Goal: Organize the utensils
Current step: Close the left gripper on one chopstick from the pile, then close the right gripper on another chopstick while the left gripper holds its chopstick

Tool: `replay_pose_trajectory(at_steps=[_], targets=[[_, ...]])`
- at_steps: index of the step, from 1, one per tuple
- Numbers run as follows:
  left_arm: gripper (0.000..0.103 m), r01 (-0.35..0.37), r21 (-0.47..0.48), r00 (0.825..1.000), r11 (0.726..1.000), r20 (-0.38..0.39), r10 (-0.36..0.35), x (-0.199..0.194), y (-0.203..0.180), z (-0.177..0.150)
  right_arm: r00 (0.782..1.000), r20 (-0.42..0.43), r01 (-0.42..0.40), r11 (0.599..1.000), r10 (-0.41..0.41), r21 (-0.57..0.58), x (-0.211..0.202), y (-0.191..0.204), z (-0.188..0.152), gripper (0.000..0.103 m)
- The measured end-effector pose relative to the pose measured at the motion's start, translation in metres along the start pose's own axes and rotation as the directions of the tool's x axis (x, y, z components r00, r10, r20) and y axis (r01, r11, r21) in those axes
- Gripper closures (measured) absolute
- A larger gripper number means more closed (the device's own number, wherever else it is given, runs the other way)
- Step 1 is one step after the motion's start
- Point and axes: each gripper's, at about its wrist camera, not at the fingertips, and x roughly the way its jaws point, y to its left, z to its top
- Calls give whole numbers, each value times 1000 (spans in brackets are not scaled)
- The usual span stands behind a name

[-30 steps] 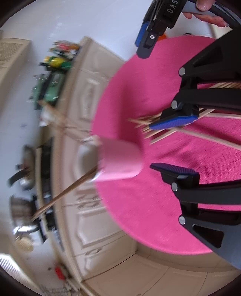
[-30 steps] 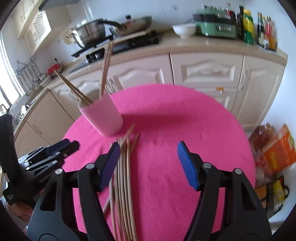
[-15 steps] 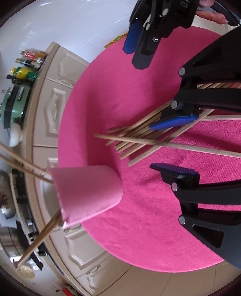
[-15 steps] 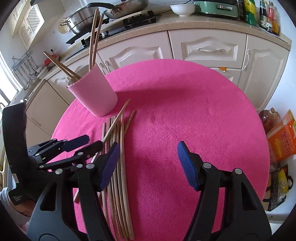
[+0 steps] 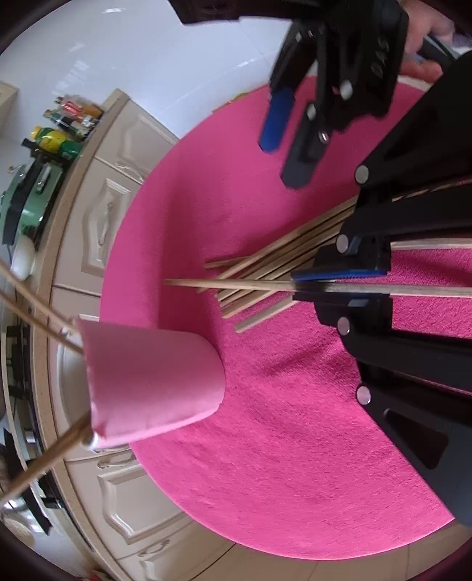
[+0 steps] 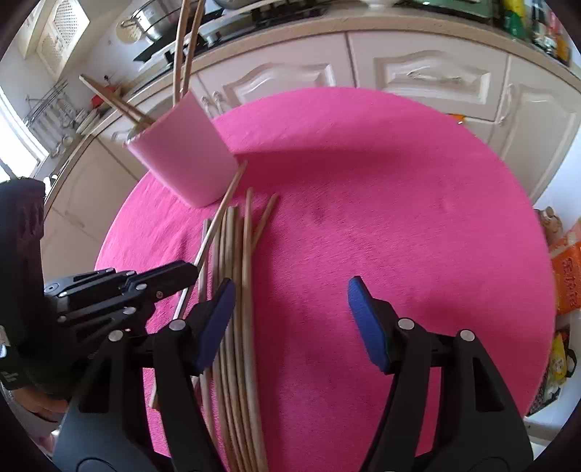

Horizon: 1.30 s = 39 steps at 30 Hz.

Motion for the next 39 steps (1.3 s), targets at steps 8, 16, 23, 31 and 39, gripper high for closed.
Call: replay_pose_trajectory(at_steps=[8,16,23,31,39], targets=[[97,-2,-72,998,997,58,6,-21,20,-2,997,-76,-2,999,-2,-52,19,18,2,68],[98,-10,-109,998,994,68,17,-29,28,-4,992,-121,28,997,-37,-73,29,27,0,72],[97,-37,-85,999,996,-11,36,-10,19,0,985,-159,54,996,-65,-71,33,22,3,76],[96,-118,-40,989,992,-95,113,15,9,14,975,-196,80,989,-104,-126,39,31,8,77],[76,-121,-50,979,991,-173,111,28,-2,32,968,-226,84,989,-110,-123,39,32,9,77]])
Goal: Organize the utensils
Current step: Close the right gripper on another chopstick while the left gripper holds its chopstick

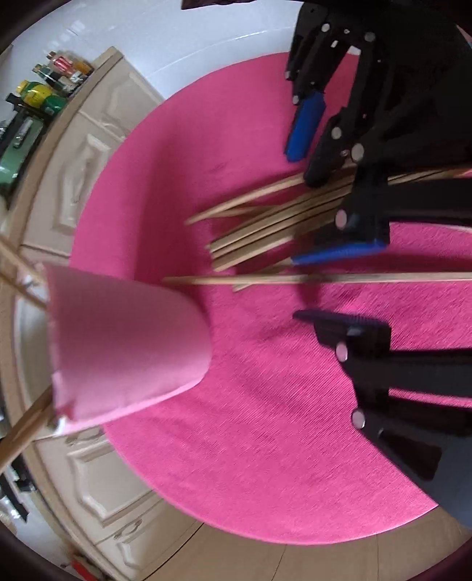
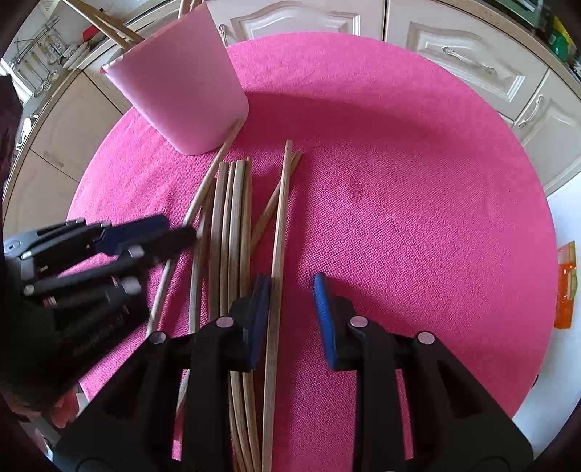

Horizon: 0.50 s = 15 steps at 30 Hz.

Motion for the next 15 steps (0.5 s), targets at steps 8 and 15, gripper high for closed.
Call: replay_pose_trajectory(at_steps=[8,15], targets=[[76,8,-16,1000,1000,7,-8,2,-1,0,1000,-5,-7,1000,7,5,1,-2,2,77],[97,22,-35,999,999,26,-21,3,2,-1,1000,-5,6,1000,-6,9,0,-2,2,91]])
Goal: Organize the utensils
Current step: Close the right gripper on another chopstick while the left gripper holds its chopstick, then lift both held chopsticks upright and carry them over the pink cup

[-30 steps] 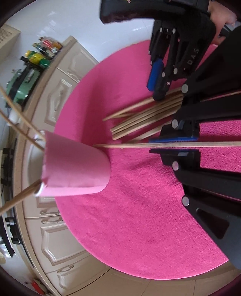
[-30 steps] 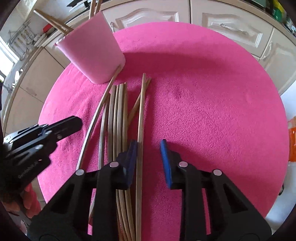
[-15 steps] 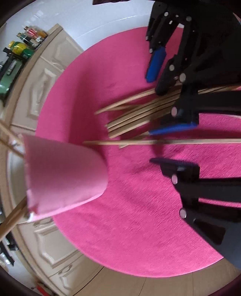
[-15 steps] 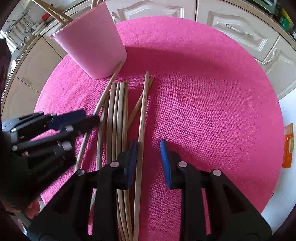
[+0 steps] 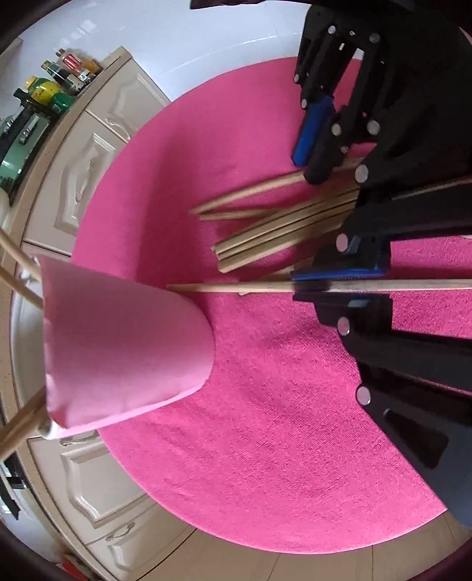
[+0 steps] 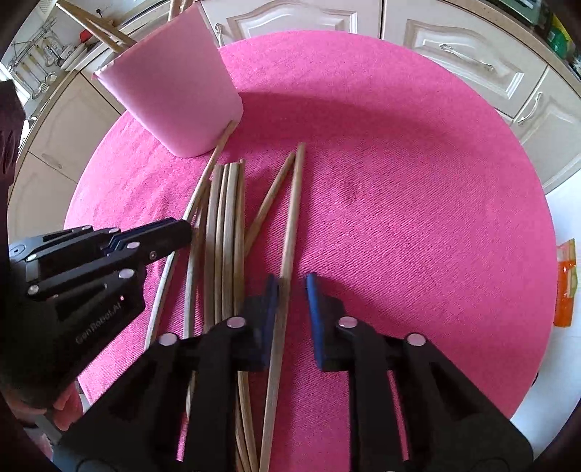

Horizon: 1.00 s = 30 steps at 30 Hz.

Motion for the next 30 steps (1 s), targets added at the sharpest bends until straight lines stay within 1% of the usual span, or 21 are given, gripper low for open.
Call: replay_pose_trajectory(at_steps=[2,5,9,12,15,18,22,24,26,30], targets=[[97,18,-12,1000,1000,26,-18,-4,1,-3,1000,8,-17,1000,17,19,0,-4,0,95],[97,59,-8,993,998,104,-58,-21,1,-10,999,41,-36,998,34,45,-4,-13,1,96],[97,109,-4,973,994,204,-106,-46,0,-15,991,103,-89,993,81,80,-16,-23,3,96],[97,132,18,958,991,255,-132,-62,-4,-22,979,160,-141,984,123,105,-31,-30,7,96],[97,154,33,945,988,286,-156,-75,-11,-27,967,212,-173,977,144,128,-47,-35,10,96],[97,163,59,932,985,318,-173,-87,-22,-26,955,247,-200,971,163,132,-61,-37,12,96],[97,165,70,916,984,358,-179,-99,-28,-24,938,285,-243,961,198,131,-77,-38,14,96],[97,162,74,908,984,379,-178,-107,-30,-22,929,298,-266,956,219,126,-83,-39,18,96],[97,153,80,898,985,404,-173,-116,-30,-21,921,312,-280,952,232,119,-92,-36,14,96],[97,139,87,880,986,447,-163,-132,-30,-17,908,337,-300,948,249,108,-105,-35,16,96]])
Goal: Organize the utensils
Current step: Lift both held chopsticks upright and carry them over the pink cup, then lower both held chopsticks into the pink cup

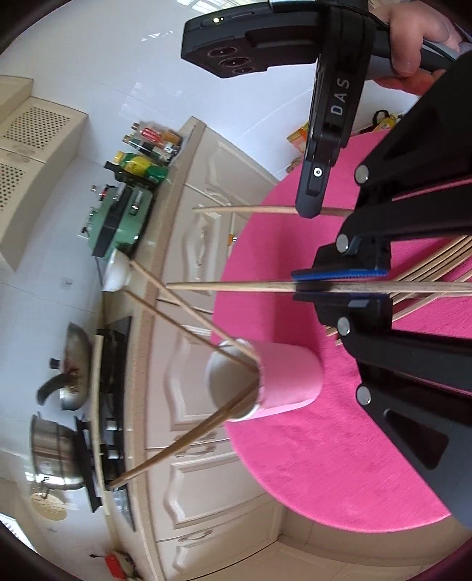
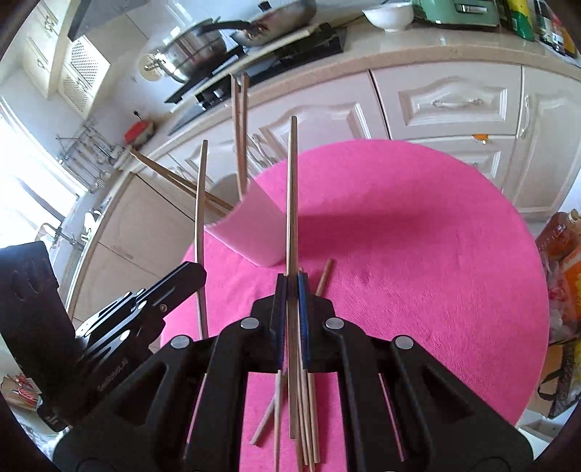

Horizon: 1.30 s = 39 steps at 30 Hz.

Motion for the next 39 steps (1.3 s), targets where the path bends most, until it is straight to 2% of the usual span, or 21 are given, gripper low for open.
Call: replay_pose_trajectory(at_steps=[6,11,19,24,29,33,37,39], targets=[[97,-26,-16,996,1000,83,27,-24,9,16,997,69,-19,999,21,-37,-19,17,17,96],[97,-53,-61,979,997,193,64,-42,22,39,986,161,-26,995,40,-93,-35,39,36,96],[97,-93,-124,925,988,357,132,-57,52,72,952,292,-38,981,93,-189,-37,74,71,96],[97,-95,-145,892,985,427,149,-52,64,87,918,380,-36,977,116,-211,-34,83,91,96],[97,-104,-149,851,983,498,165,-41,70,100,879,457,-32,974,135,-226,-24,85,101,96],[97,-111,-159,818,981,546,181,-30,75,106,856,491,-41,969,160,-244,-11,86,105,96],[97,-129,-157,798,979,569,196,-17,79,107,851,498,-27,961,167,-276,3,89,104,96],[97,-134,-153,799,979,568,198,-7,81,107,856,489,-23,958,166,-286,11,88,104,96]])
